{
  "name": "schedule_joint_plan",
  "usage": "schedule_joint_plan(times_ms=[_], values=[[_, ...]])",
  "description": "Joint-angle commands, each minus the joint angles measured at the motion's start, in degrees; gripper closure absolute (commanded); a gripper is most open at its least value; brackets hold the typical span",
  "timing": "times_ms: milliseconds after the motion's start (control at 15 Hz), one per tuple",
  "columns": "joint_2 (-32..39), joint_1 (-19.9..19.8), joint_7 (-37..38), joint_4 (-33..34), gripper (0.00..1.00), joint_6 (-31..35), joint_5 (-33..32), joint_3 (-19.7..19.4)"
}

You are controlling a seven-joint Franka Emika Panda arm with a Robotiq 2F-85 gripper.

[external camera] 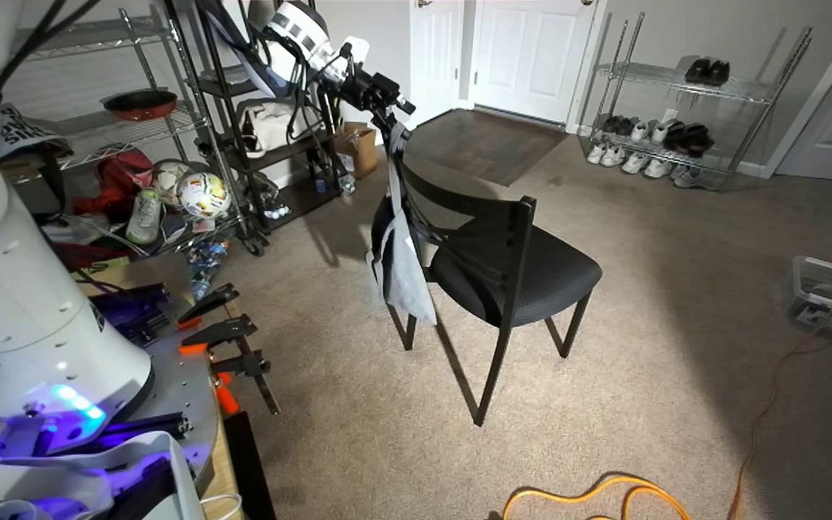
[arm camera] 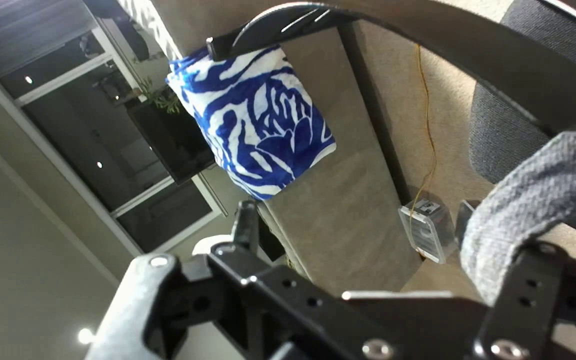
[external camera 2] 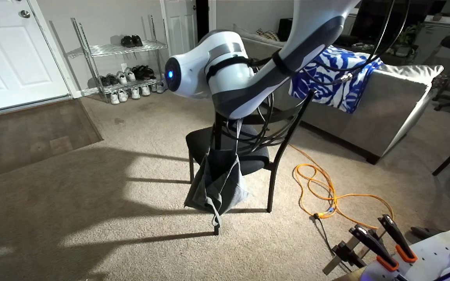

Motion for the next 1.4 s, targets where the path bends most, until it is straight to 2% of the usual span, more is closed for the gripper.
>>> schedule_joint_plan(times_ms=[0, 200, 400, 733, 1000, 1333], values=[[-1.84, -0.76, 3.93, -1.16, 0.00, 1.74, 4.13, -0.38], [-1.97, -1.00, 7.16, -0.99, 0.00, 1.70, 7.98, -0.76], [-2.03, -1.43, 9.04, 0.10, 0.00, 0.60, 14.82, -1.26], [-2.71, -1.20, 12.53, 1.22, 0.00, 0.49, 23.42, -3.68], [-3.20, -0.21, 15.53, 1.20, 0.00, 0.56, 24.51, -5.45], [-3.98, 0.53, 21.00, 0.29, 0.00, 5.95, 19.27, -6.44]])
